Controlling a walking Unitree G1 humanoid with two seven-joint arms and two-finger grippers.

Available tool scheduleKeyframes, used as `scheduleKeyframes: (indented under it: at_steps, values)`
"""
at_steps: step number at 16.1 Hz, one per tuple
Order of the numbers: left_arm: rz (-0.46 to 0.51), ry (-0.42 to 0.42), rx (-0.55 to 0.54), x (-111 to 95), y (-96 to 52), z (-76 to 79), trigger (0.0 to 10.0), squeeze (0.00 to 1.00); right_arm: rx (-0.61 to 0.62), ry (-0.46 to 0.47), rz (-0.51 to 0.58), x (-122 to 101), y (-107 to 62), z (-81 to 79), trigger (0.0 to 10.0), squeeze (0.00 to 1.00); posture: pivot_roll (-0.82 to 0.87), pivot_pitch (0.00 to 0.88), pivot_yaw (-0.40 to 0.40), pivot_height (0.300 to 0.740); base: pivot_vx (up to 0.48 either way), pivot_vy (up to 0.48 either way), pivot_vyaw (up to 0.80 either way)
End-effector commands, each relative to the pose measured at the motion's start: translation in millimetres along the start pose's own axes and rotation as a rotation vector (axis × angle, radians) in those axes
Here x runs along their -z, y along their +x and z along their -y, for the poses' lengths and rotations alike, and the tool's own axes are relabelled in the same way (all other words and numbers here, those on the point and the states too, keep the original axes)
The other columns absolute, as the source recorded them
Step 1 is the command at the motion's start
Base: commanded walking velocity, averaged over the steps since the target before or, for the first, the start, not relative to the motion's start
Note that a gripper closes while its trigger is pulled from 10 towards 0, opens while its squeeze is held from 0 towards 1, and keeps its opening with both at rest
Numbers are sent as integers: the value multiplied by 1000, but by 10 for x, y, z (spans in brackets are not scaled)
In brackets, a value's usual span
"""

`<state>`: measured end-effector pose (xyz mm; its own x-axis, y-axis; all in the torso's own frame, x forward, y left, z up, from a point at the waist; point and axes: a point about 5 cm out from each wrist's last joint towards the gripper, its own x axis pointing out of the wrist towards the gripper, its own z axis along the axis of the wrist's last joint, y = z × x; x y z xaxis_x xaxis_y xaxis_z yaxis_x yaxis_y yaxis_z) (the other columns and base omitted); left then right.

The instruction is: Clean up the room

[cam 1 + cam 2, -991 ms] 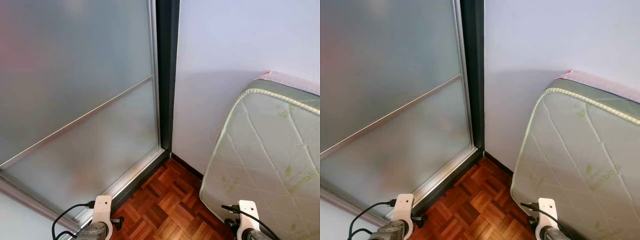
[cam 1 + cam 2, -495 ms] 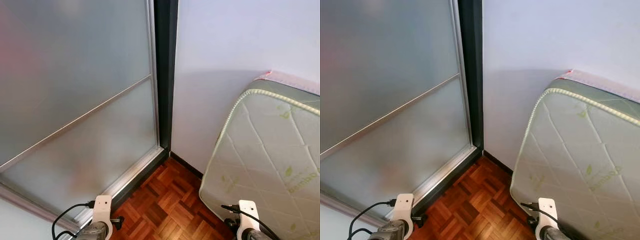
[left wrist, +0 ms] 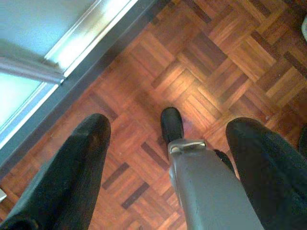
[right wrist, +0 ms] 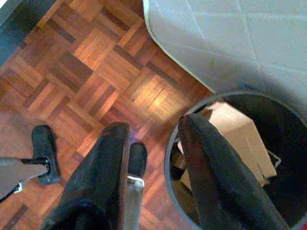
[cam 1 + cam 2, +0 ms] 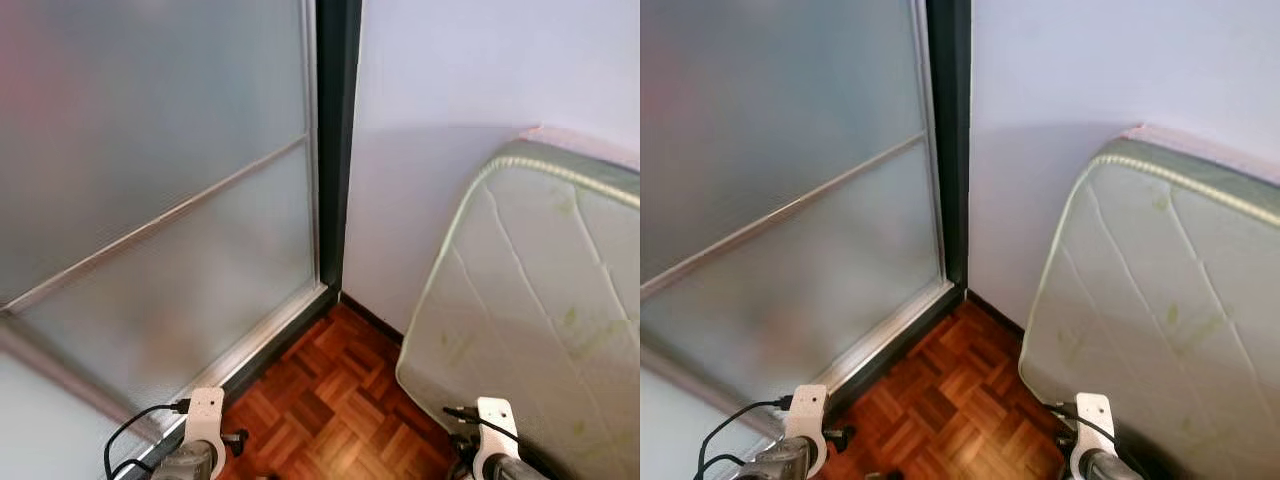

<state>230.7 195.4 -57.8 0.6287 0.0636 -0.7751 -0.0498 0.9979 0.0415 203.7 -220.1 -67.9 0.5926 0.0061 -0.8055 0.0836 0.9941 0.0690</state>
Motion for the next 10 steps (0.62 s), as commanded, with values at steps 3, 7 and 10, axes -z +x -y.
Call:
scheduleKeyframes:
  at_steps: [3, 7, 10]
  values:
    - [-22, 5, -5, 50, -5, -11, 10000, 0, -2, 11, -5, 33, -3, -5, 10000, 0, -21, 53, 16, 740, -291, 0, 0]
    - [-24, 7, -5, 57, -6, -12, 10000, 0, -4, 12, -6, 40, -4, -6, 10000, 0, -21, 45, 16, 740, -289, 0, 0]
    - [-23, 7, -4, 59, -6, -11, 10000, 0, -5, 14, -6, 42, -4, -7, 10000, 0, -22, 42, 16, 740, -290, 0, 0]
